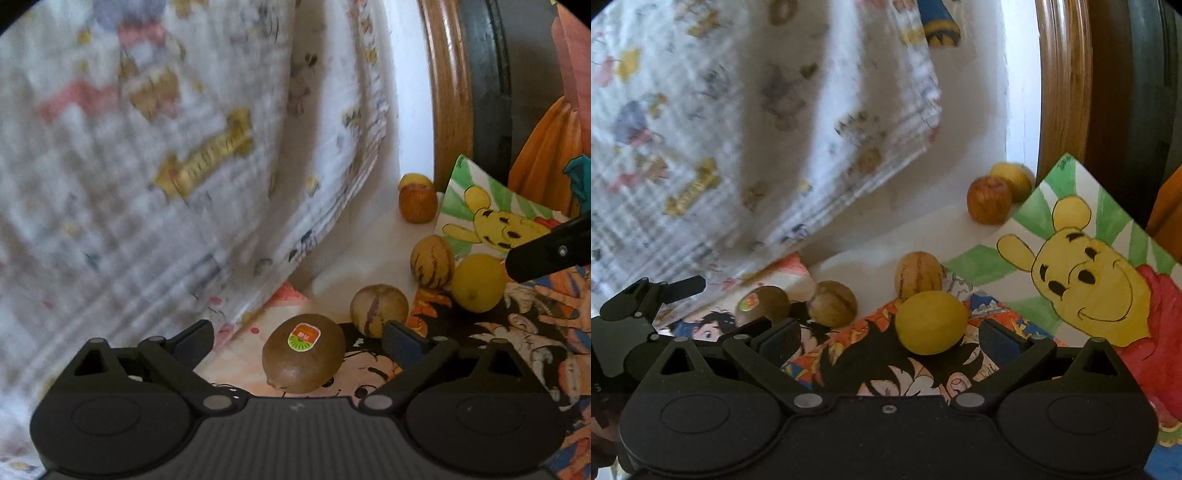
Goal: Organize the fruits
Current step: 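Grasp the kiwi with the sticker using the left tool while the right tool grasps a yellow fruit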
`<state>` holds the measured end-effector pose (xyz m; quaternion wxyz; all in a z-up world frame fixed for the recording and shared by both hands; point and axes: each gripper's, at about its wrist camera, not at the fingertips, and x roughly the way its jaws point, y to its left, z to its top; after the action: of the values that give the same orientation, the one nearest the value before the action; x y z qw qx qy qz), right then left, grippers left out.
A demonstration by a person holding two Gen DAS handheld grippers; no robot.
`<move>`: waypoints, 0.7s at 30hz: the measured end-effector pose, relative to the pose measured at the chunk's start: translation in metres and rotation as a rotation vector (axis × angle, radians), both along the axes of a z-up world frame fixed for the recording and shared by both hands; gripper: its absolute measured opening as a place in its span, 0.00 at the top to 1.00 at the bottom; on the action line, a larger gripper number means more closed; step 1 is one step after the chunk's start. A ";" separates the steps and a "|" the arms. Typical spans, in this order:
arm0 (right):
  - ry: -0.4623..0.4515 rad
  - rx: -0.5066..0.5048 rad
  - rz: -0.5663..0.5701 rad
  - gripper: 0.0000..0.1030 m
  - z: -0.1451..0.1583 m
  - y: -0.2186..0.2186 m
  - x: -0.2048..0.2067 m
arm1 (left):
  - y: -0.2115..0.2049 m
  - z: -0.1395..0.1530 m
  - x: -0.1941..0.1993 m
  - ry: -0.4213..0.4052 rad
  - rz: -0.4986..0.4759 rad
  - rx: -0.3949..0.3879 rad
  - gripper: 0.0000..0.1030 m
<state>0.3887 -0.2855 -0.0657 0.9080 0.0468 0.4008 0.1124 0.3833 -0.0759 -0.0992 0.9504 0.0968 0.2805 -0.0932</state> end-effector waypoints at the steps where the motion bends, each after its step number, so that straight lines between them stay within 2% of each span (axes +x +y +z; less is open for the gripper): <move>1: 0.006 0.002 -0.004 0.01 -0.005 0.000 0.003 | 0.000 -0.004 0.003 0.007 0.004 0.000 0.07; 6: 0.030 0.008 -0.010 0.01 -0.023 -0.002 0.014 | 0.000 -0.021 0.019 0.043 0.007 0.001 0.20; 8: 0.035 0.008 -0.009 0.01 -0.027 -0.002 0.016 | 0.001 -0.026 0.022 0.049 -0.003 0.006 0.28; 12: 0.044 0.008 -0.011 0.01 -0.034 -0.003 0.021 | -0.002 -0.031 0.025 0.052 -0.030 0.007 0.39; 21: 0.027 -0.008 0.001 0.01 -0.042 -0.002 0.025 | 0.000 -0.030 0.026 0.051 -0.040 0.004 0.41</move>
<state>0.4139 -0.2878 -0.1074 0.9026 0.0445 0.4136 0.1108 0.4089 -0.0764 -0.1296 0.9406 0.1021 0.3029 -0.1142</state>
